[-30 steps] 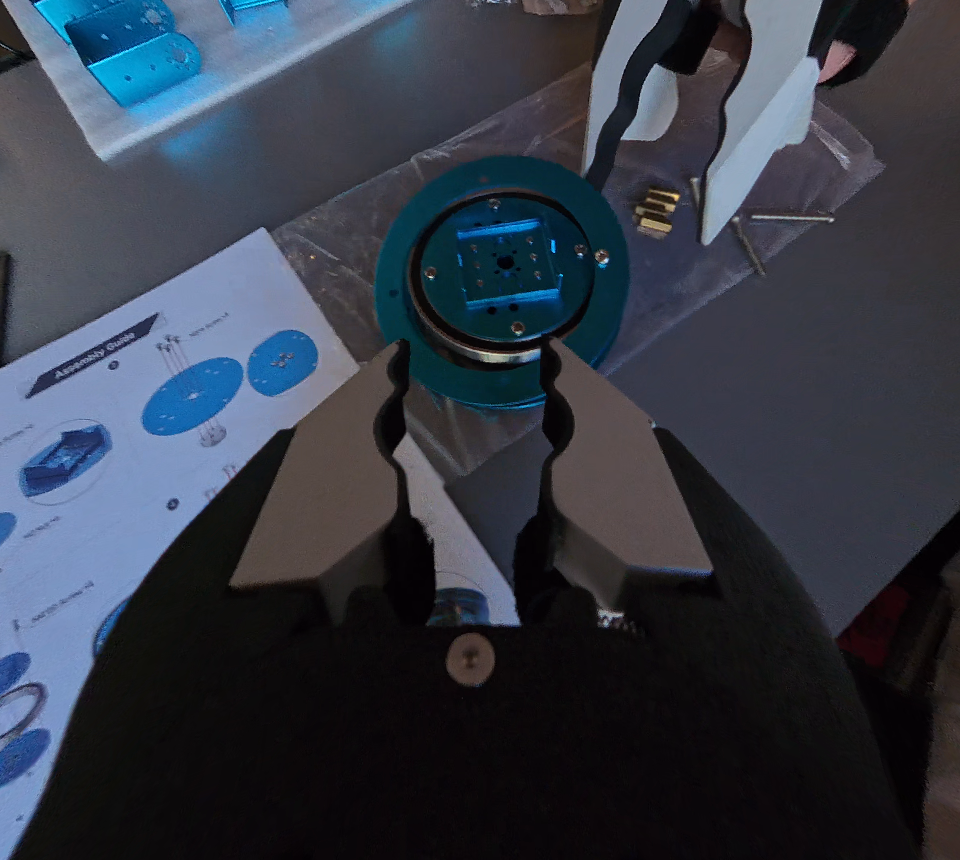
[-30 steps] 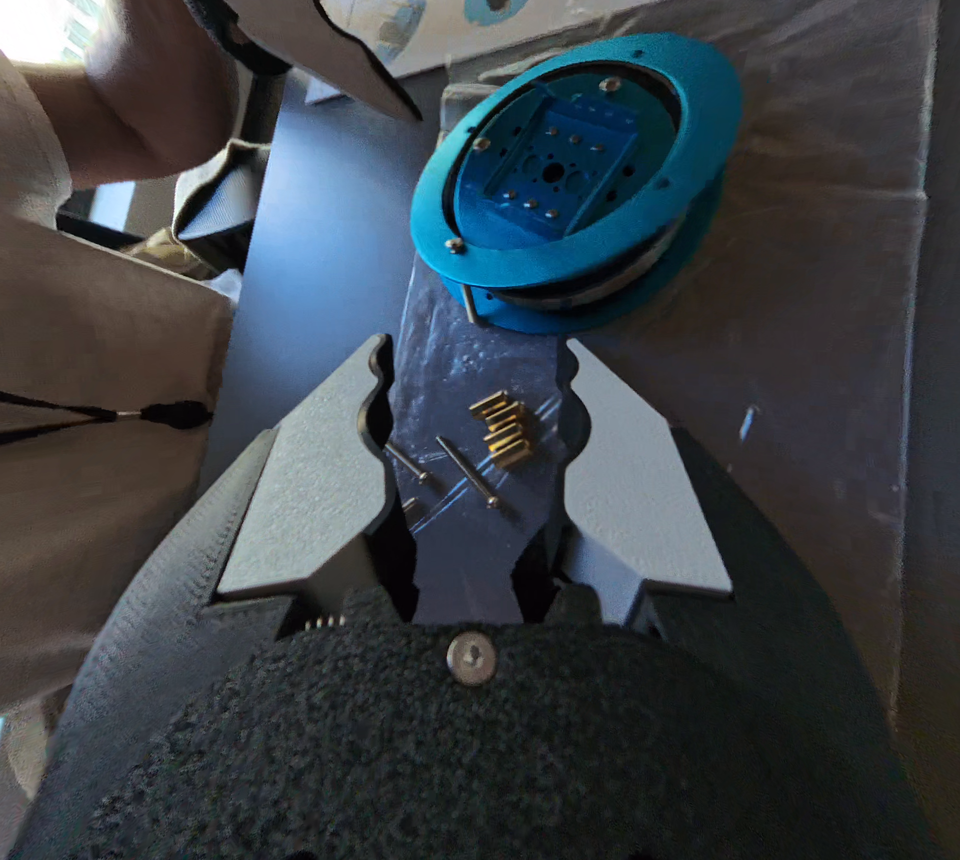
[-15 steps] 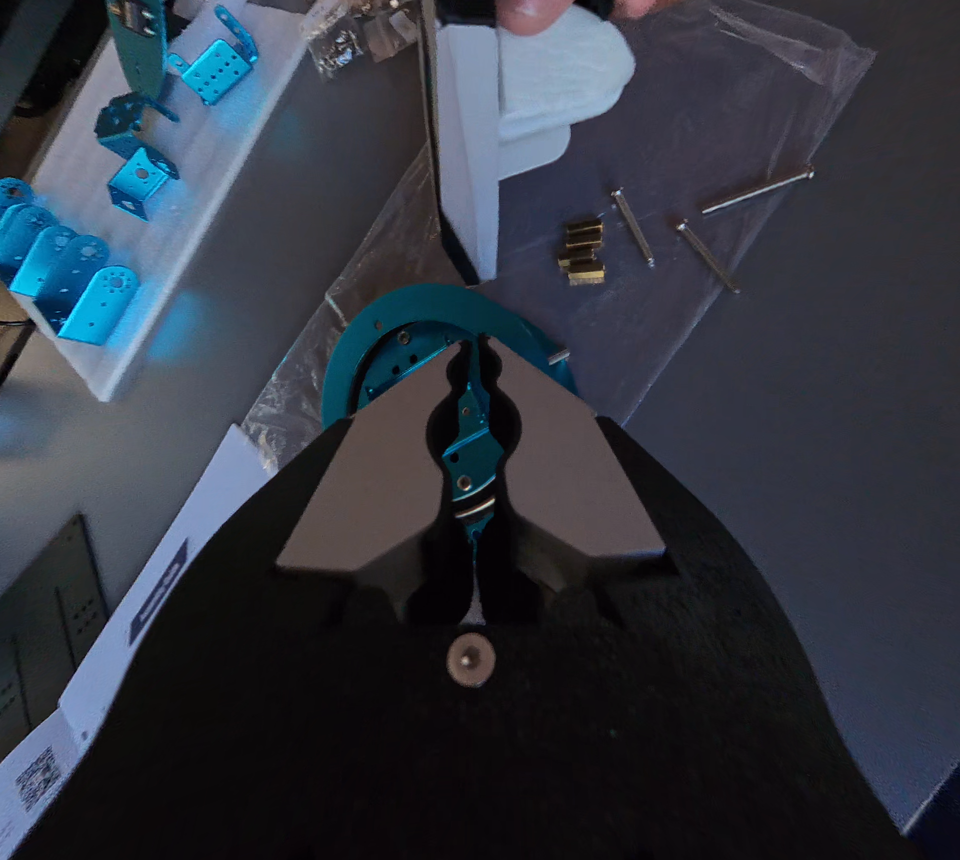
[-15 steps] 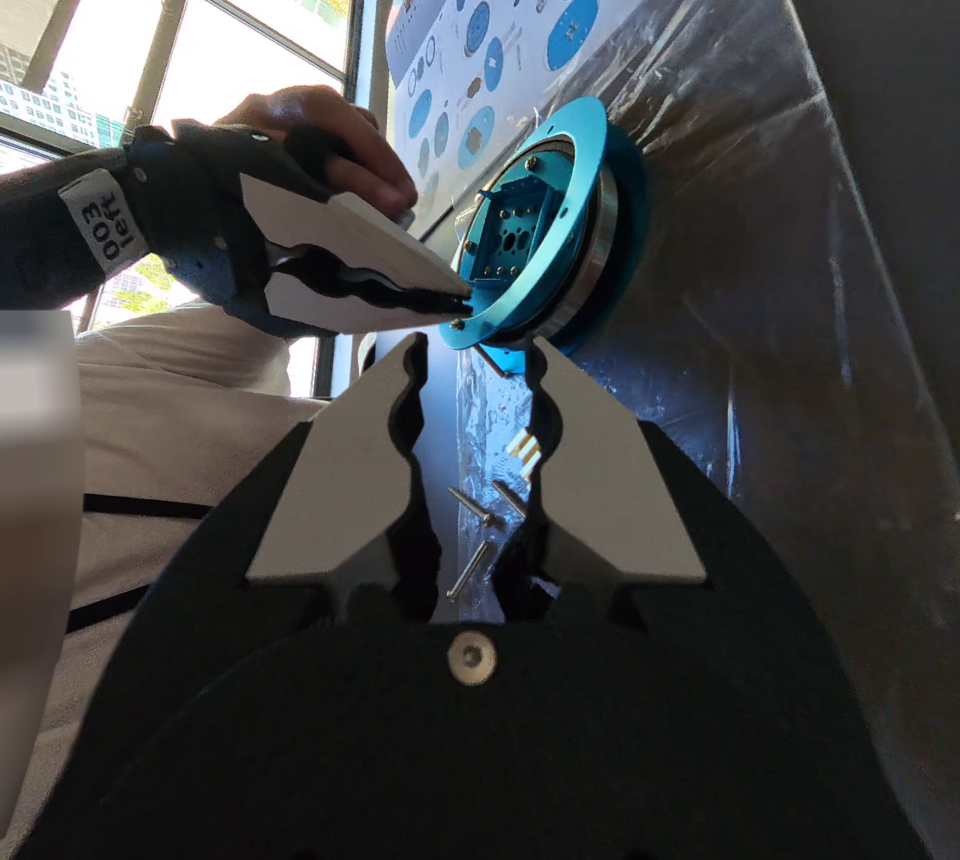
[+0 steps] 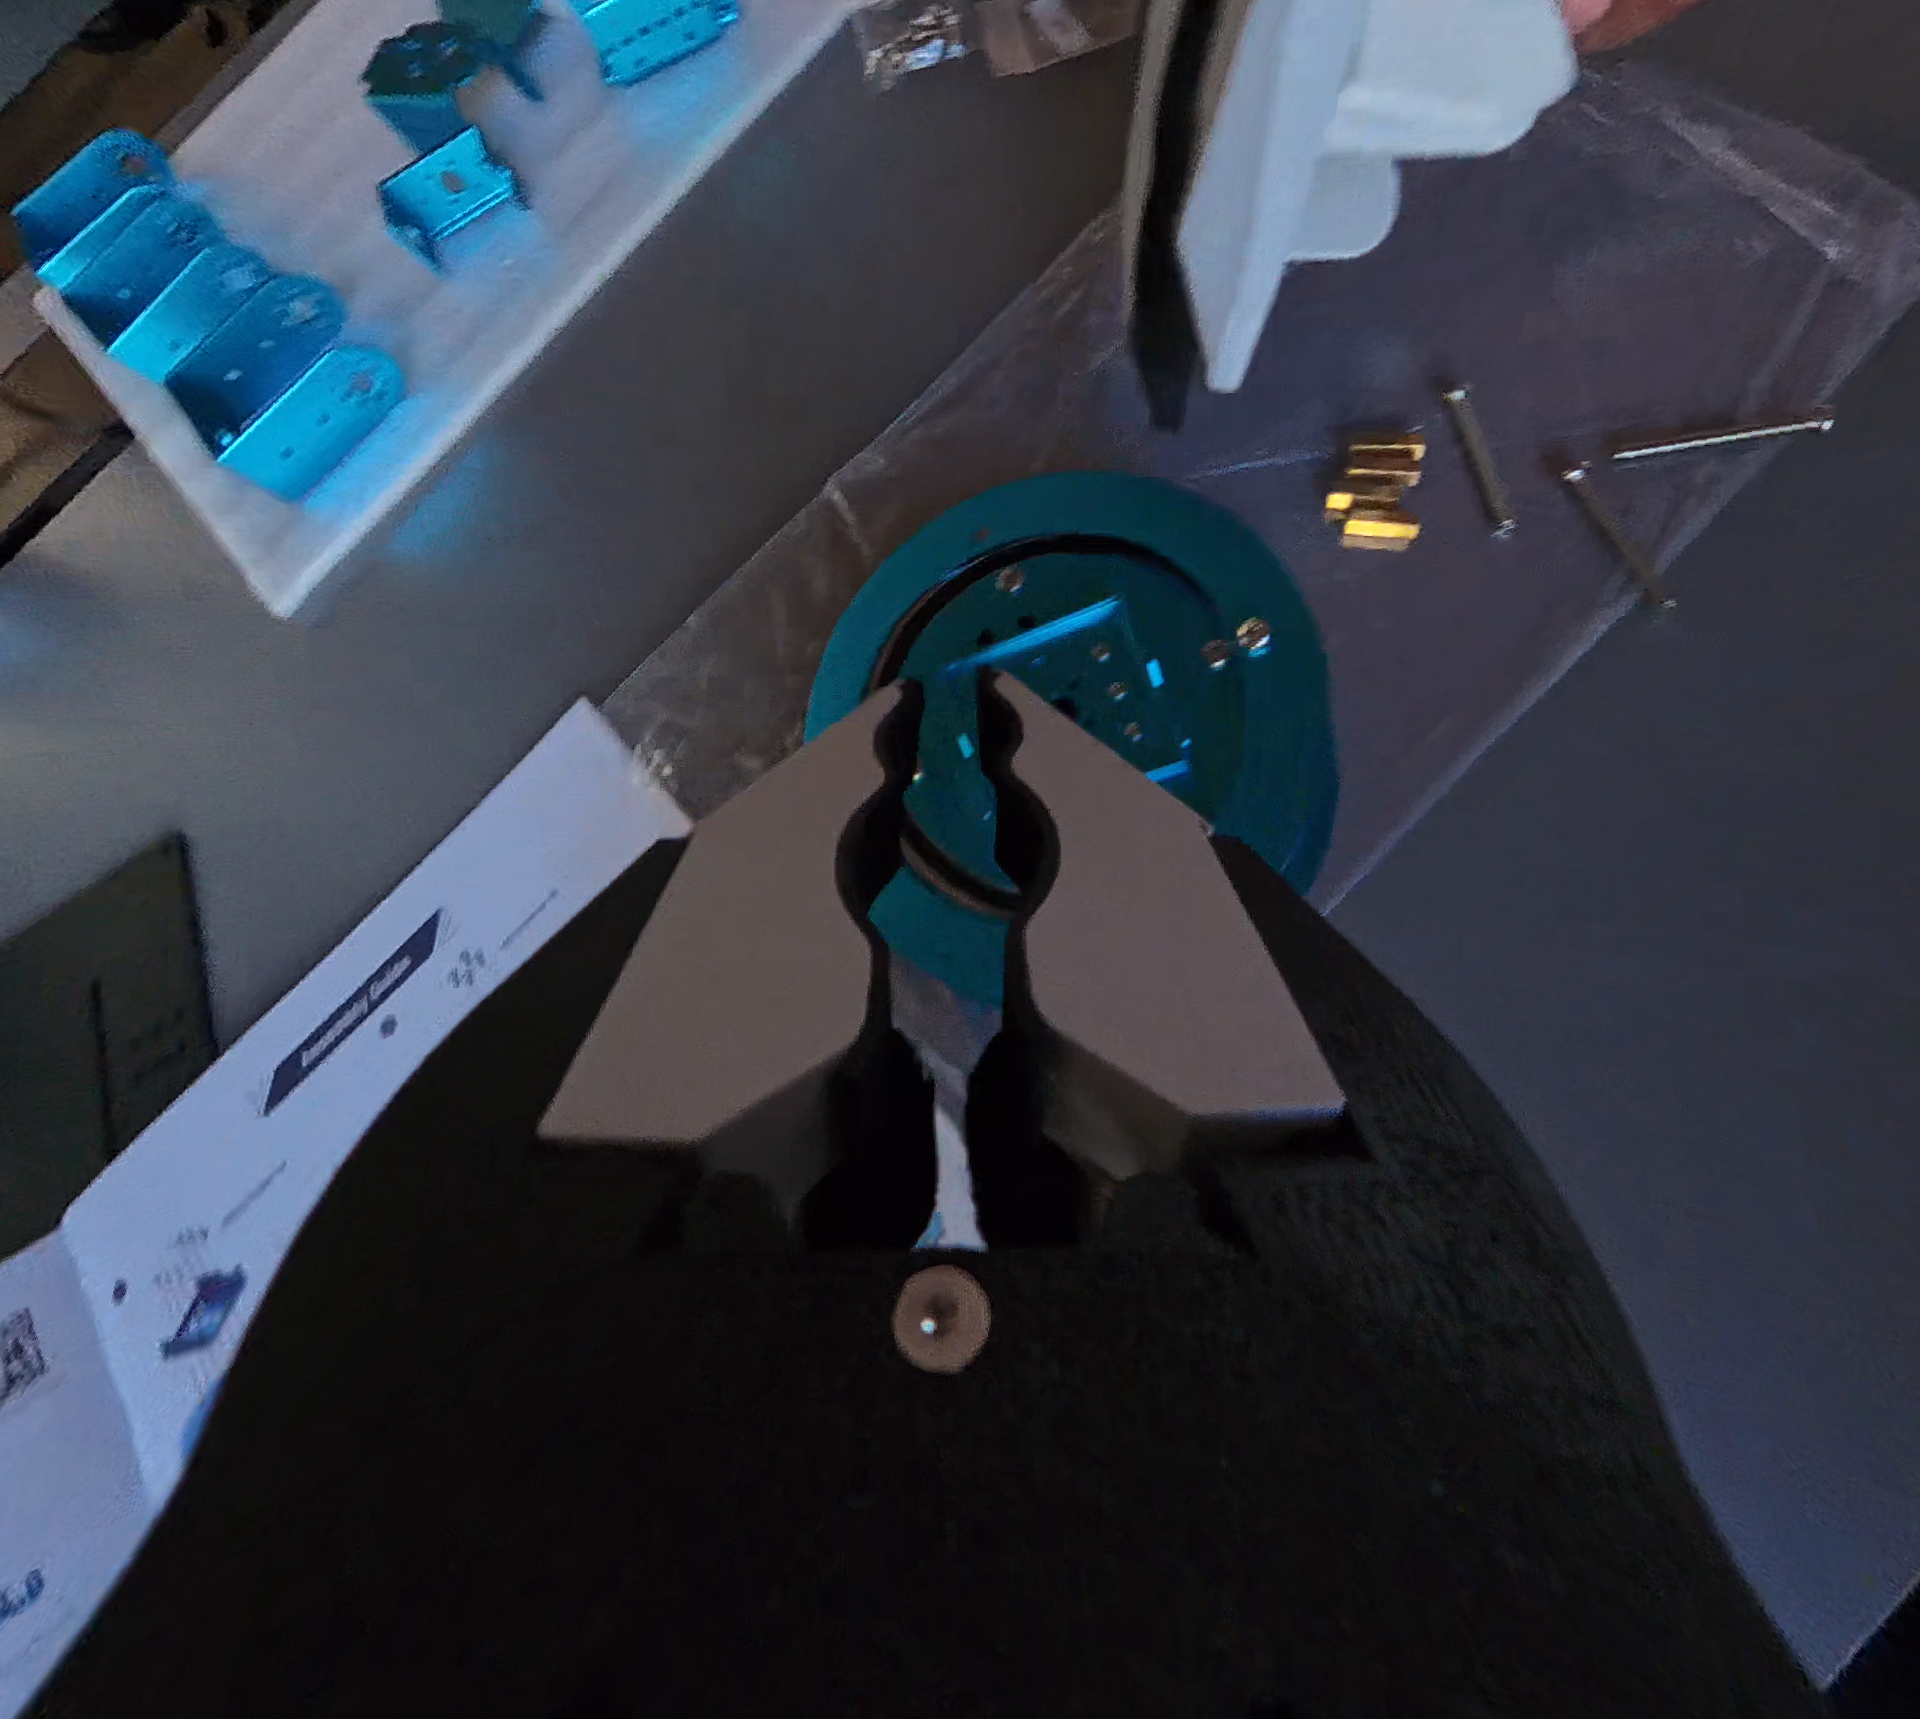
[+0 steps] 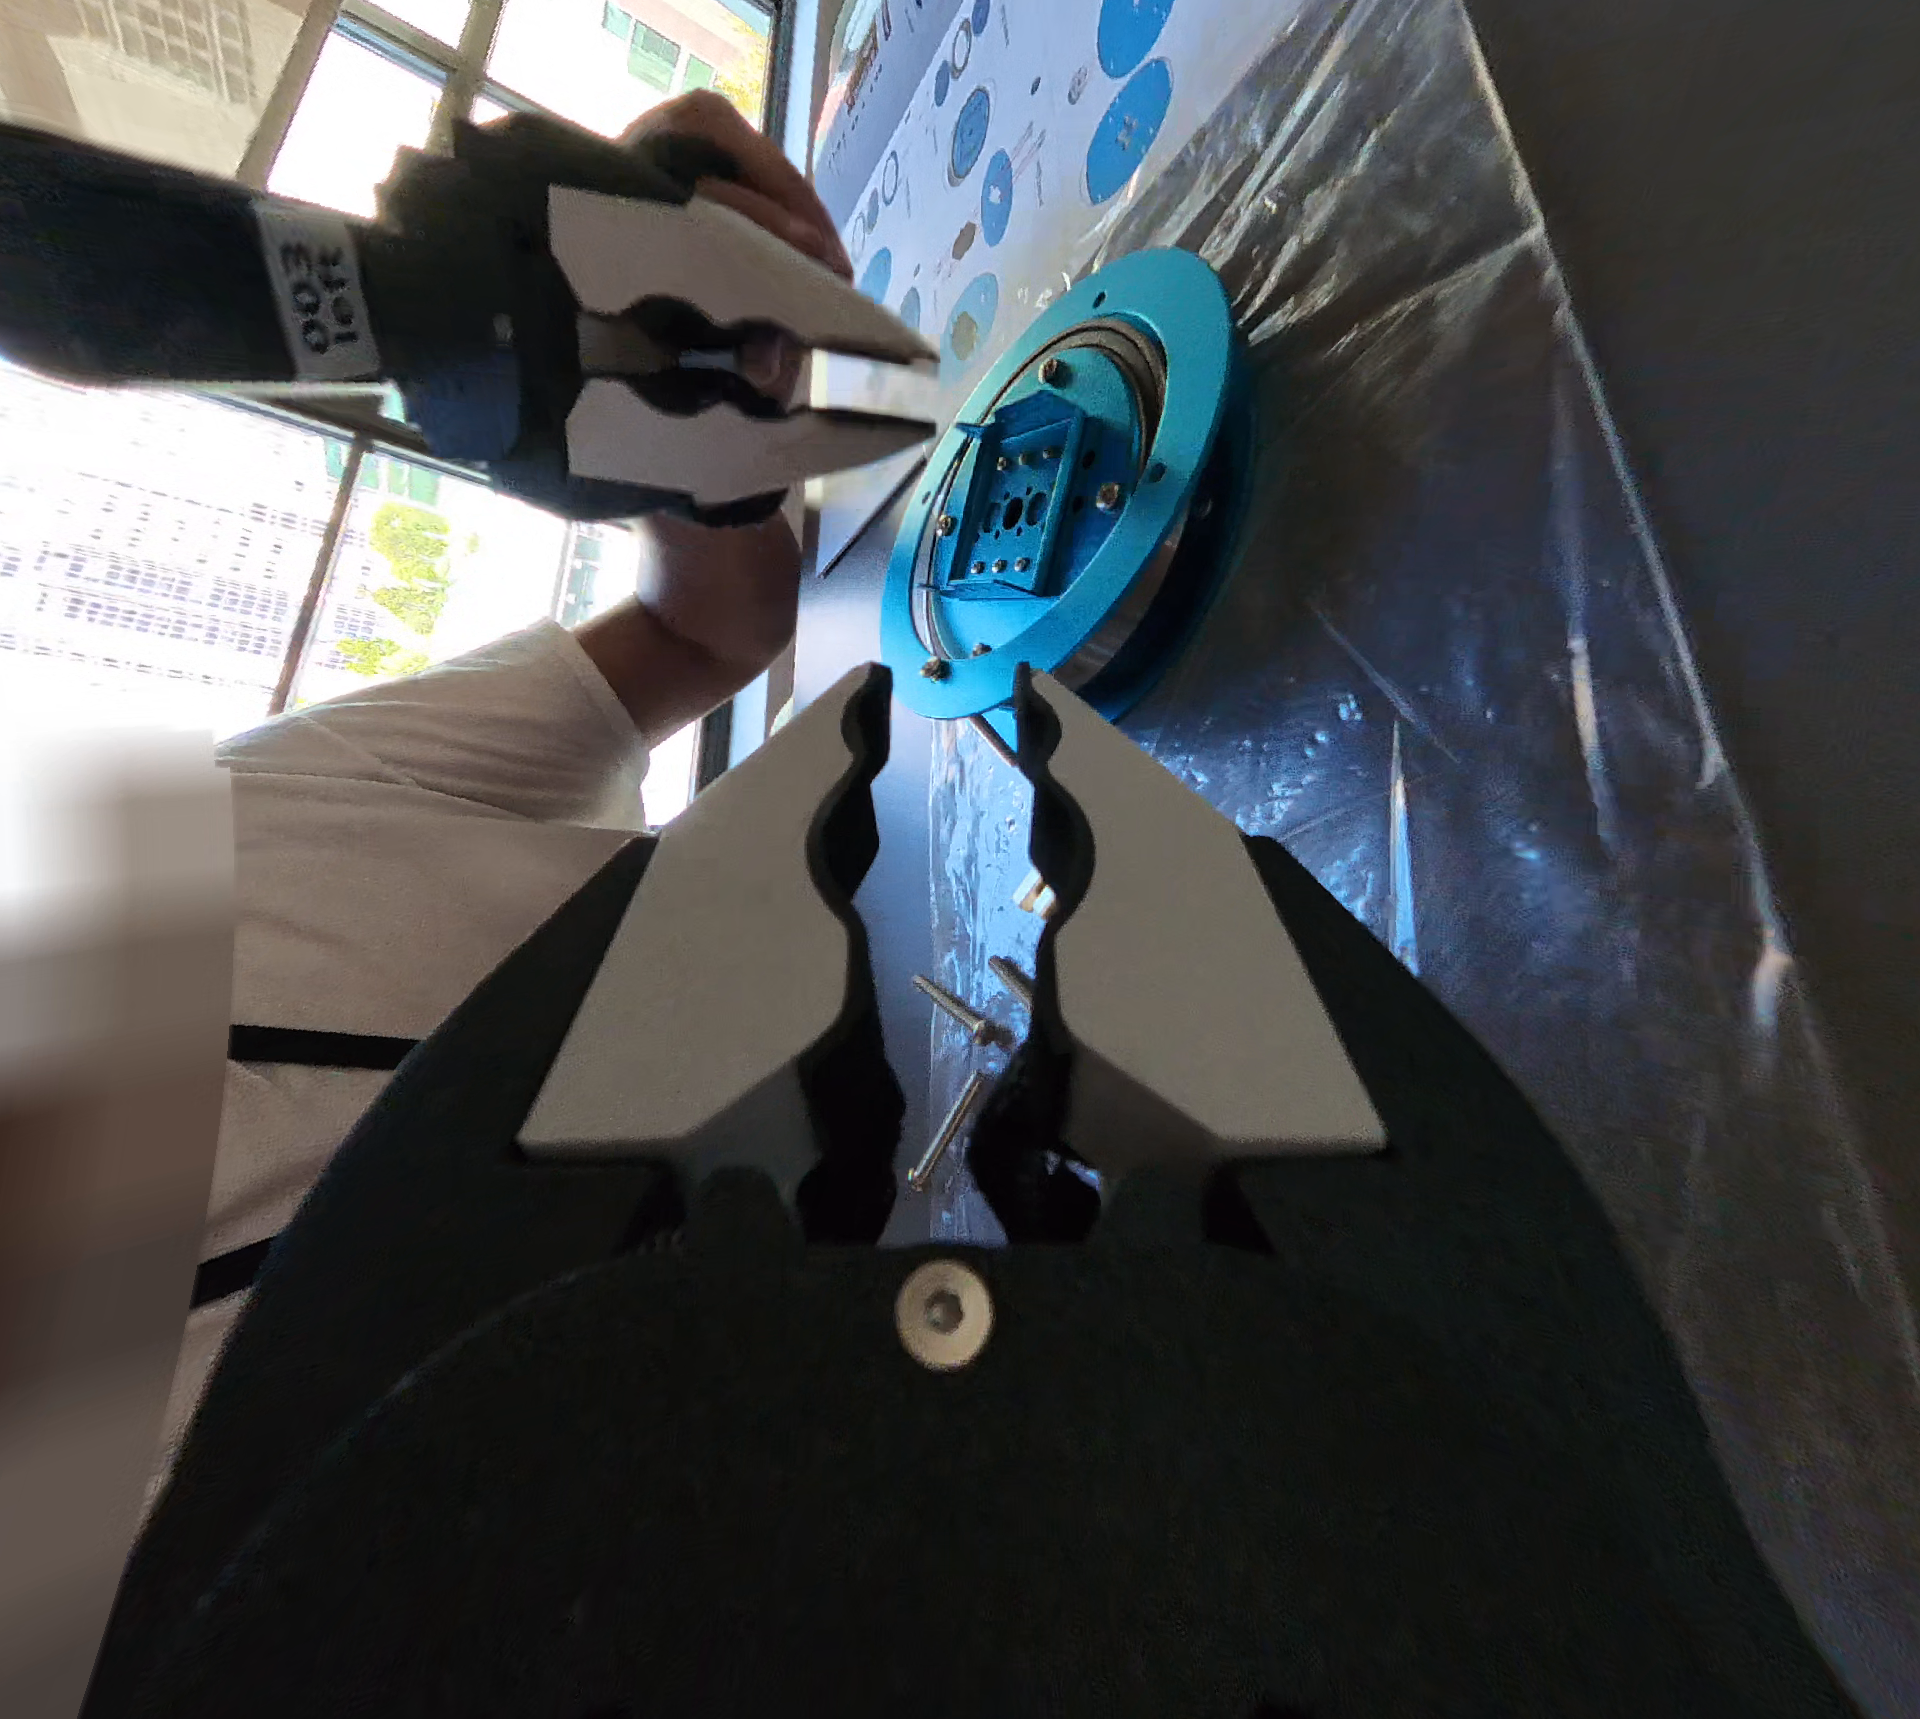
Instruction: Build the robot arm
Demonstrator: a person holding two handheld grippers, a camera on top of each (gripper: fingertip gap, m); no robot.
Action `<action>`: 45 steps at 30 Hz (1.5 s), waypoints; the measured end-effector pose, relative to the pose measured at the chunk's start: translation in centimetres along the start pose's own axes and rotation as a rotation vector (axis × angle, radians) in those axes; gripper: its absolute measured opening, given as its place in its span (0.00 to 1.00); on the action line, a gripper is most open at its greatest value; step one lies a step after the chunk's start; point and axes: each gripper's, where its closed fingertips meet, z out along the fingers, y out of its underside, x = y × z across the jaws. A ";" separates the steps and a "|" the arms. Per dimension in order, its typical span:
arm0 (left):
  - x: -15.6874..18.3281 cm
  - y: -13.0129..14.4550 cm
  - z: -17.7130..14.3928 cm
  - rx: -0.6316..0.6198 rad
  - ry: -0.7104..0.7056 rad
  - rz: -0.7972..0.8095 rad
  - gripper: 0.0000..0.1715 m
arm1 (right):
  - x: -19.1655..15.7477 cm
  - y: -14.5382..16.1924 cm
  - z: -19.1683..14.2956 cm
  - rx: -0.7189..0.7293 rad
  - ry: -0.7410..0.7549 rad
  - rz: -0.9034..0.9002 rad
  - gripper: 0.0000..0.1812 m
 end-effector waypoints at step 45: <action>6.9 -0.1 0.1 0.146 0.155 -0.041 0.00 | -1.0 3.0 3.3 -0.121 0.463 -0.835 0.15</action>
